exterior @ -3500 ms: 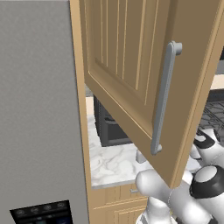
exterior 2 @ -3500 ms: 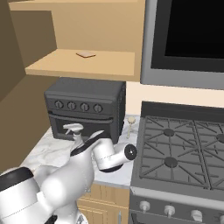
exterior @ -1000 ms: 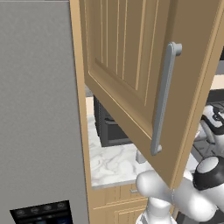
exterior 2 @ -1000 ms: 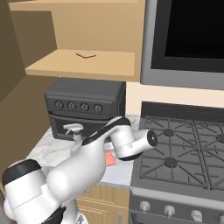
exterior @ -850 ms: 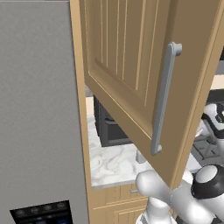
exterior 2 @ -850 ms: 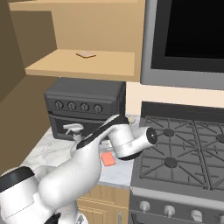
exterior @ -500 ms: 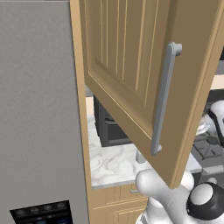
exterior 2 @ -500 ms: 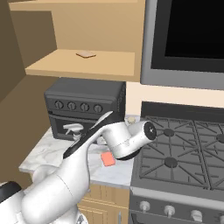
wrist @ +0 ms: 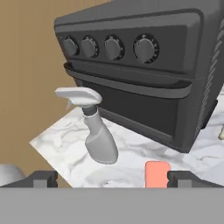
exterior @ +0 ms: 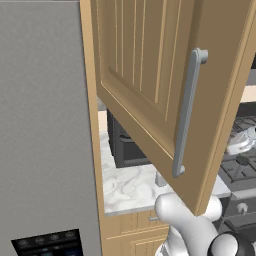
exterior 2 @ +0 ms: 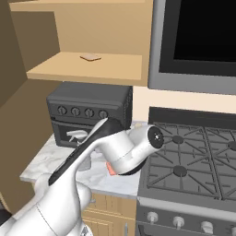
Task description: Pick the bar soap and spray from the cabinet and place them on the counter.
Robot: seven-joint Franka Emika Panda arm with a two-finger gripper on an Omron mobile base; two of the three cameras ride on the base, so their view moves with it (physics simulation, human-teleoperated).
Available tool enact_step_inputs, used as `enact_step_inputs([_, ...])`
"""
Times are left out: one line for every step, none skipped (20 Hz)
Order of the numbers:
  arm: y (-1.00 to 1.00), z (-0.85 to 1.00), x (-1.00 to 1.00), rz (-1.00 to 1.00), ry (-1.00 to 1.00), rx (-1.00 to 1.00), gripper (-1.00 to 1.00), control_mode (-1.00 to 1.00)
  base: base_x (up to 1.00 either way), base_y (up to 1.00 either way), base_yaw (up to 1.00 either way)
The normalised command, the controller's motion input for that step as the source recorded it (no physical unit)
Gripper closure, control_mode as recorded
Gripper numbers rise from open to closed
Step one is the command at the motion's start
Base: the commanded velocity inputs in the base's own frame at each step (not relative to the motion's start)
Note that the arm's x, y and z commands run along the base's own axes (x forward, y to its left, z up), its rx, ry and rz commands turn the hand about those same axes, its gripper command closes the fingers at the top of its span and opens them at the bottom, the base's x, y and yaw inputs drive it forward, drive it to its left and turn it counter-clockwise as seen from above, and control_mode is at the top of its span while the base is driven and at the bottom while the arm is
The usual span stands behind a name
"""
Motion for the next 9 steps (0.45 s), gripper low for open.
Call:
enact_step_inputs([0.0, 0.54, -0.34, 0.0, 0.0, 0.0, -1.0, -1.0, 0.0, 0.0, 0.0])
enact_step_inputs([0.0, 0.56, -0.32, 0.0, 0.0, 0.0, -1.0, -1.0, 0.0, 0.0, 0.0])
enact_step_inputs([0.0, 0.58, -0.31, 0.0, 0.0, 0.0, -1.0, -1.0, 0.0, 0.0, 0.0])
enact_step_inputs([0.0, 0.59, -0.29, 0.0, 0.0, 0.0, -1.0, -1.0, 0.0, 0.0, 0.0])
enact_step_inputs([0.0, 0.6, -0.28, 0.0, 0.0, 0.0, -1.0, -1.0, 0.0, 0.0, 0.0])
enact_step_inputs([0.0, 0.61, -0.26, 0.0, 0.0, 0.0, -1.0, -1.0, 0.0, 0.0, 0.0])
enact_step_inputs([0.0, 0.62, -0.26, 0.0, 0.0, 0.0, -1.0, -1.0, 0.0, 0.0, 0.0])
enact_step_inputs([0.03, 0.65, -0.25, 0.0, 0.0, 0.0, -1.0, -1.0, 0.0, 0.0, 0.0])
enact_step_inputs([0.04, 0.66, -0.25, 0.0, 0.0, 0.0, -1.0, -1.0, 0.0, 0.0, 0.0])
